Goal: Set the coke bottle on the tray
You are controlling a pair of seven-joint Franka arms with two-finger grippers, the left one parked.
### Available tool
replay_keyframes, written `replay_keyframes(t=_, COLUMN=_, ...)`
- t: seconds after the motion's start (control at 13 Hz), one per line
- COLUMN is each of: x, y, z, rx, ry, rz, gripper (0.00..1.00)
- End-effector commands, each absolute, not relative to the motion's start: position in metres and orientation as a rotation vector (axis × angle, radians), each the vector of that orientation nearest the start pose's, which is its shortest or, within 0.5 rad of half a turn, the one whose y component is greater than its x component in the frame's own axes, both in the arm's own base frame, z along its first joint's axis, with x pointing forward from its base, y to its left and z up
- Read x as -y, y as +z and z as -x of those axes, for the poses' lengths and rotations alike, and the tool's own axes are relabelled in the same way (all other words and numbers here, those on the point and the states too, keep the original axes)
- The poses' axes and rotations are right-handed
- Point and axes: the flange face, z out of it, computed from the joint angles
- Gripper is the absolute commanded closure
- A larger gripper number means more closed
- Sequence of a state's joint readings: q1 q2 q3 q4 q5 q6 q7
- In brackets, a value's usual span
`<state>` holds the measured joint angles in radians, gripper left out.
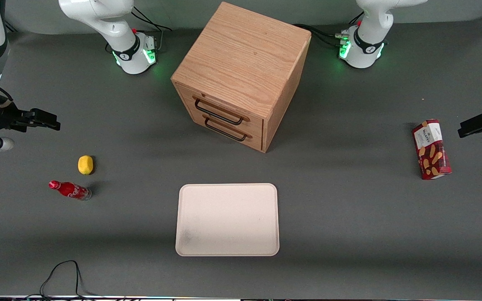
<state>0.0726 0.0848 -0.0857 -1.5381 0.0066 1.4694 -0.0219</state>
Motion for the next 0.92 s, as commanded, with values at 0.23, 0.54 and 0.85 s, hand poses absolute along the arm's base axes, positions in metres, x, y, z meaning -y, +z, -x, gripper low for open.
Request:
replay_keyframes(t=0.23, x=0.0036, y=0.5898, z=-0.5683, rx=0.061, ry=0.272, rz=3.112, gripper=0.00)
replay_keyframes(t=0.54, x=0.0033, y=0.5934, z=-0.5740, rx=0.048, ry=0.266, rz=3.109, gripper=0.00)
replay_keyframes(t=0.85, x=0.0014, y=0.5970, z=-0.5745, rx=0.052, ry=0.253, rz=3.117, gripper=0.00)
